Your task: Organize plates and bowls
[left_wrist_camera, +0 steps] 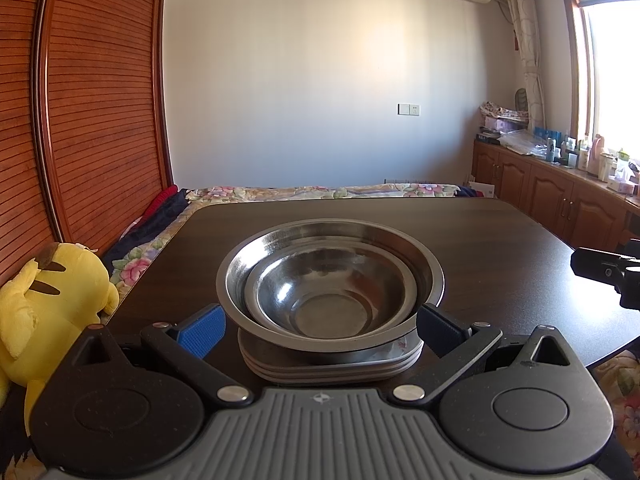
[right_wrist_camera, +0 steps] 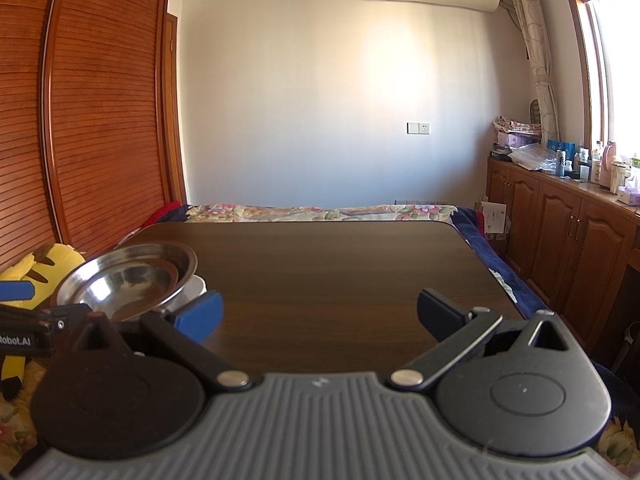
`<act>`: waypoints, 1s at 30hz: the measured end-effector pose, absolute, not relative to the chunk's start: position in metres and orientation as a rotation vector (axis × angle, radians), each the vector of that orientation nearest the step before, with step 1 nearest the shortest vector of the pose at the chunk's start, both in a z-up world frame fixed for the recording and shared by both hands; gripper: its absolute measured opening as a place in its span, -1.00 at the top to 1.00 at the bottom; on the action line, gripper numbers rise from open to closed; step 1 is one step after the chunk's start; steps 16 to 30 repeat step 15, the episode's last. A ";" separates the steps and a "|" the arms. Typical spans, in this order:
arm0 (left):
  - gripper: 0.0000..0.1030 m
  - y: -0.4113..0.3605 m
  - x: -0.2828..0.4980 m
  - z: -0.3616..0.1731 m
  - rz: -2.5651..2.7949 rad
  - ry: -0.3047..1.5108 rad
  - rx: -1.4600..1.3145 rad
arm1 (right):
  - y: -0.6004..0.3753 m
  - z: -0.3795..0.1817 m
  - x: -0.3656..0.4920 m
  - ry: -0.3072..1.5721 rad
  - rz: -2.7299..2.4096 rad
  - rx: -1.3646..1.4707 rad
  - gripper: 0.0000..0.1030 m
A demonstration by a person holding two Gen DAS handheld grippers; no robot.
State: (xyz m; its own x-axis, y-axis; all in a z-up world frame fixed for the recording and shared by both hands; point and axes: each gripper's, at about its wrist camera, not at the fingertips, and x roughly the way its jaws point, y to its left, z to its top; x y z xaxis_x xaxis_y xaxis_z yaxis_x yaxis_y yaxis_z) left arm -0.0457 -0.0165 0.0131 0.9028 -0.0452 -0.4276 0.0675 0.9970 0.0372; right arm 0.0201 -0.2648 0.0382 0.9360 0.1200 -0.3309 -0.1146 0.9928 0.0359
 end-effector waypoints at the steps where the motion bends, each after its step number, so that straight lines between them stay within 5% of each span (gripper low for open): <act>1: -1.00 -0.016 -0.046 0.013 -0.058 0.441 0.052 | -0.265 0.038 0.020 0.339 0.120 0.015 -1.00; 30: -1.00 -0.017 -0.046 0.013 -0.061 0.441 0.051 | -0.267 0.039 0.020 0.339 0.118 0.017 -1.00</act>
